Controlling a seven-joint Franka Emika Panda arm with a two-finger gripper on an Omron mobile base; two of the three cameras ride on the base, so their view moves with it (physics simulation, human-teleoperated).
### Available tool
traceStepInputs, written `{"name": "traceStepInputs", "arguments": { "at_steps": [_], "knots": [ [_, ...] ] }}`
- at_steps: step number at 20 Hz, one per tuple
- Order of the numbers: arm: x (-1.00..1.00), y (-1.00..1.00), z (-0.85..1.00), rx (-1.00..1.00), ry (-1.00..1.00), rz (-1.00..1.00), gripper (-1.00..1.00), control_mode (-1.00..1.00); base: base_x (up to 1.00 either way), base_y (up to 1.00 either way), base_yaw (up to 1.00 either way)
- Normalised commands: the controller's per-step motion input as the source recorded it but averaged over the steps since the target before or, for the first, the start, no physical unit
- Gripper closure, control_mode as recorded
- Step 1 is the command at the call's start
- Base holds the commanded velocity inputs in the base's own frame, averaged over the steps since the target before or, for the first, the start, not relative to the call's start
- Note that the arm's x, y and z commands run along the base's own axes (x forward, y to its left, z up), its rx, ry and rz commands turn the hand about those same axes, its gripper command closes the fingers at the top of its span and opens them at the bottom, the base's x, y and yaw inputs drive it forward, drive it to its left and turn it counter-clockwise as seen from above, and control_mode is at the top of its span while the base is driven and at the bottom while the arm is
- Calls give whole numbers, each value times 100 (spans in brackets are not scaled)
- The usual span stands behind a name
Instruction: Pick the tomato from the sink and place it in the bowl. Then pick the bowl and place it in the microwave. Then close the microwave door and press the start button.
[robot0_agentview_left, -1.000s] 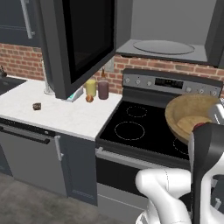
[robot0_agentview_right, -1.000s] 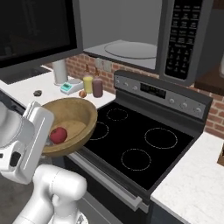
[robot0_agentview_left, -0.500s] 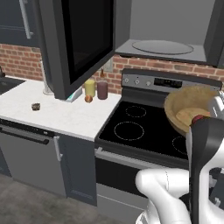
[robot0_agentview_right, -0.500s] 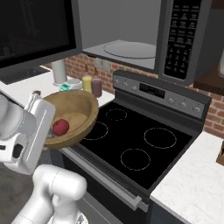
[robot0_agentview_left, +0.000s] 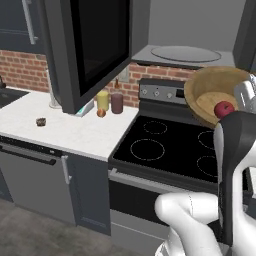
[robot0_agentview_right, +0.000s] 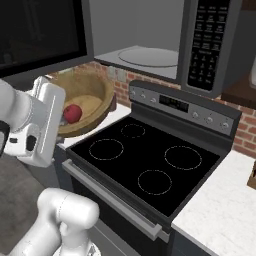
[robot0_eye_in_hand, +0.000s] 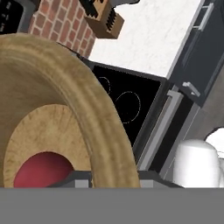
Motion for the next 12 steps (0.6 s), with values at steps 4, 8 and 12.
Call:
{"name": "traceStepInputs", "arguments": {
  "at_steps": [4,8,12],
  "knots": [
    [53,0,62,0,-14,0,100,-100,0,0,0],
    [44,-5,48,0,-21,0,100,-100,0,0,0],
    [56,-2,17,0,-16,0,100,-100,0,0,0]
  ]
}}
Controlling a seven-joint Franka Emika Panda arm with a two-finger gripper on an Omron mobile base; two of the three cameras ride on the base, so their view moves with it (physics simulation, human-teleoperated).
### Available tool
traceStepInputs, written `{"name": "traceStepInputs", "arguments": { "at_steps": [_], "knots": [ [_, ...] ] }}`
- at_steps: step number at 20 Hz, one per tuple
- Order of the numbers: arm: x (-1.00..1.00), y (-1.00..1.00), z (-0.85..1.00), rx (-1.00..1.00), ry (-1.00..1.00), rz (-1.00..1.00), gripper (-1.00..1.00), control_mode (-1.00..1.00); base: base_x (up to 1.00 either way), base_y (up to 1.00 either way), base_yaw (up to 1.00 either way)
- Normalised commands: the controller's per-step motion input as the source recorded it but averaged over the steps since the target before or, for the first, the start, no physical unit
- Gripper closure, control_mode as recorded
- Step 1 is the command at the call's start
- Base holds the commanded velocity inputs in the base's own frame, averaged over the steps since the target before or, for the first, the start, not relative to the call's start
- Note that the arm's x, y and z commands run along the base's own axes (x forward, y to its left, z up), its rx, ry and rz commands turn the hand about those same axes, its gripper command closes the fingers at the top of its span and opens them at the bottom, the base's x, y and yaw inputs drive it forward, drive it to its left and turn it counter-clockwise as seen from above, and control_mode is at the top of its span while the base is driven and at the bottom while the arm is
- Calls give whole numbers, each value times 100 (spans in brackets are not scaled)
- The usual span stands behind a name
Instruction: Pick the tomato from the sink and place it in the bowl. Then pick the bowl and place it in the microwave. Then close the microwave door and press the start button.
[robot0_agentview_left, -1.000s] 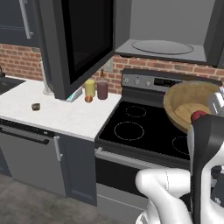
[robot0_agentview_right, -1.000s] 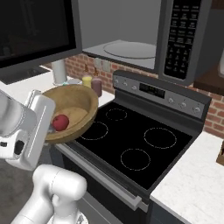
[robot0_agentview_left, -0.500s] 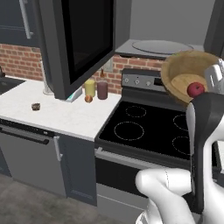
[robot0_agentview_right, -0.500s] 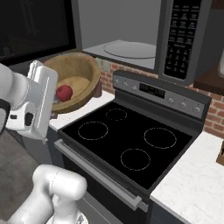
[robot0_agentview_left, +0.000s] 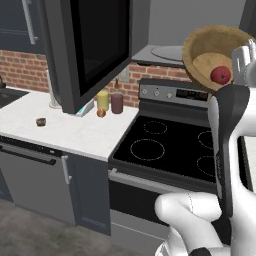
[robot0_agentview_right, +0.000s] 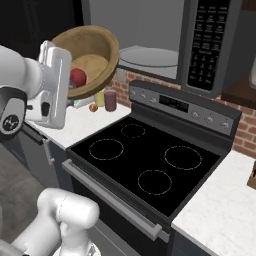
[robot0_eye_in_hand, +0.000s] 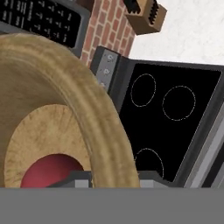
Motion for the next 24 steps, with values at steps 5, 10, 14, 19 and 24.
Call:
{"name": "traceStepInputs", "arguments": {
  "at_steps": [5,10,14,19,24],
  "knots": [
    [68,-15,13,1,-1,0,100,-100,0,0,0],
    [83,-19,9,0,1,0,100,-100,0,0,0],
    [89,-15,9,0,10,0,100,-100,0,0,0],
    [90,-25,7,1,1,0,100,-100,0,0,0],
    [89,-33,2,4,0,0,100,-100,0,0,0]
  ]
}}
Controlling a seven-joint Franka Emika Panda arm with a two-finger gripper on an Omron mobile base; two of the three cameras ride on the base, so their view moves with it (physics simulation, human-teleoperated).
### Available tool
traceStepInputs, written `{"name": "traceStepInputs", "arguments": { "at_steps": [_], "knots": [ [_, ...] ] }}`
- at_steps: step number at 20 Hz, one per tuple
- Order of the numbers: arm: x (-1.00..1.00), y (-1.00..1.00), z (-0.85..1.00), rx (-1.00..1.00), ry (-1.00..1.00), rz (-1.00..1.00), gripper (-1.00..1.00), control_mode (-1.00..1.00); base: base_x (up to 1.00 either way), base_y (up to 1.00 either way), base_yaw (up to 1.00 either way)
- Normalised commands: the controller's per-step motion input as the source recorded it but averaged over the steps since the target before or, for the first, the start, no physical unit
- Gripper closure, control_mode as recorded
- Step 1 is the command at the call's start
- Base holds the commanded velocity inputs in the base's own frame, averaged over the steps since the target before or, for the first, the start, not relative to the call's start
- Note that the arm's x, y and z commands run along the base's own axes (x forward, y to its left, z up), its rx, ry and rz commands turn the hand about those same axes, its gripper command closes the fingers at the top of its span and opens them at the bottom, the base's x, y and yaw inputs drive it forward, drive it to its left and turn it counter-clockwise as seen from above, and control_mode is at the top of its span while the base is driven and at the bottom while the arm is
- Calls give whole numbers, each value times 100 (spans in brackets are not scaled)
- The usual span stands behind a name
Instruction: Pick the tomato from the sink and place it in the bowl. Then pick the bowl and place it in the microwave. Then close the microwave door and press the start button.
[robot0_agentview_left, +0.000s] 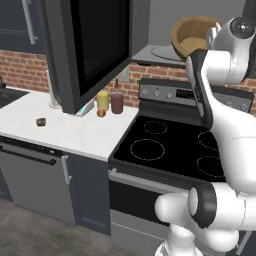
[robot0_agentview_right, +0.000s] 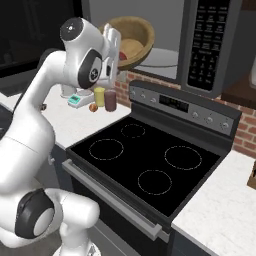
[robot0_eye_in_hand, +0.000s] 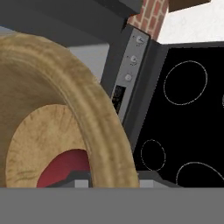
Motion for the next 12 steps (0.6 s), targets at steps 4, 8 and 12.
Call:
{"name": "traceStepInputs", "arguments": {
  "at_steps": [4,8,12],
  "knots": [
    [97,-12,0,1,2,0,100,-100,0,0,0],
    [100,0,0,0,3,0,100,-100,0,0,0],
    [90,-6,0,0,4,0,100,-100,0,0,0]
  ]
}}
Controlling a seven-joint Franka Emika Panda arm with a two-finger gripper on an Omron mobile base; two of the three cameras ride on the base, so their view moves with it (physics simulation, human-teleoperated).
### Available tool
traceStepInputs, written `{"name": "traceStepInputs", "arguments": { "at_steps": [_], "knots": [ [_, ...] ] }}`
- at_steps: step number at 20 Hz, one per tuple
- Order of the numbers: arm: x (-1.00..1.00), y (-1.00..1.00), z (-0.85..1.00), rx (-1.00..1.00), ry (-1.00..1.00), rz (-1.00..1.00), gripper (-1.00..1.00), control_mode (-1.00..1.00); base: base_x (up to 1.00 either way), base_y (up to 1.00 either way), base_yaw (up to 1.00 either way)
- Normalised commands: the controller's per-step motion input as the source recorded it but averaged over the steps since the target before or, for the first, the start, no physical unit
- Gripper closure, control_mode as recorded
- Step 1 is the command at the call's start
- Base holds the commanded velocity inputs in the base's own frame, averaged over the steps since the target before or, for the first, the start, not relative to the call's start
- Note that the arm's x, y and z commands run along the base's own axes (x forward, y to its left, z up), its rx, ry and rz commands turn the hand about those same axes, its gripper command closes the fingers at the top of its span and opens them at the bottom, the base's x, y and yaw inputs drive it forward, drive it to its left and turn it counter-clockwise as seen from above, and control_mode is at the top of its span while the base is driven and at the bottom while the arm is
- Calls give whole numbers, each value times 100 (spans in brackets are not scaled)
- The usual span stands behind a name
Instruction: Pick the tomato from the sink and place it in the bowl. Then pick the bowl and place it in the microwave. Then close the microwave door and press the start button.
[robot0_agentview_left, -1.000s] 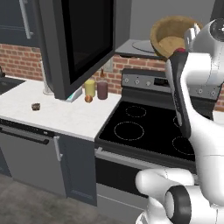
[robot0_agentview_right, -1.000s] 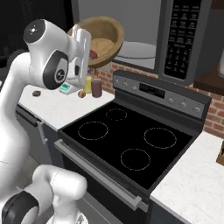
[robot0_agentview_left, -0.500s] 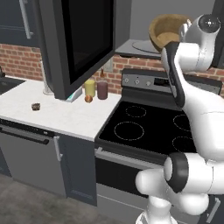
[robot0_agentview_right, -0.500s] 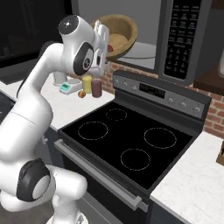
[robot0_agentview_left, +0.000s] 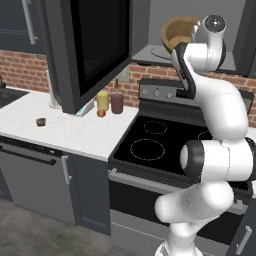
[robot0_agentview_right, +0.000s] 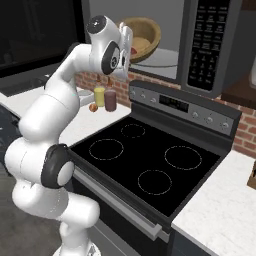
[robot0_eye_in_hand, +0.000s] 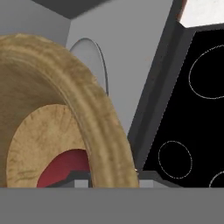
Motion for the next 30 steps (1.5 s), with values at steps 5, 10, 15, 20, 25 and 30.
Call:
{"name": "traceStepInputs", "arguments": {
  "at_steps": [5,10,15,20,25,30],
  "knots": [
    [66,-16,-3,0,1,0,100,-100,0,0,0],
    [73,-15,-12,0,0,0,100,-100,0,0,0],
    [60,-20,-24,0,0,0,100,-100,0,0,0],
    [45,-22,-20,1,0,0,100,-100,0,0,0],
    [35,-3,-34,0,0,0,-100,-100,0,0,0],
    [-1,-1,-27,0,-16,0,-100,-100,0,0,0]
  ]
}}
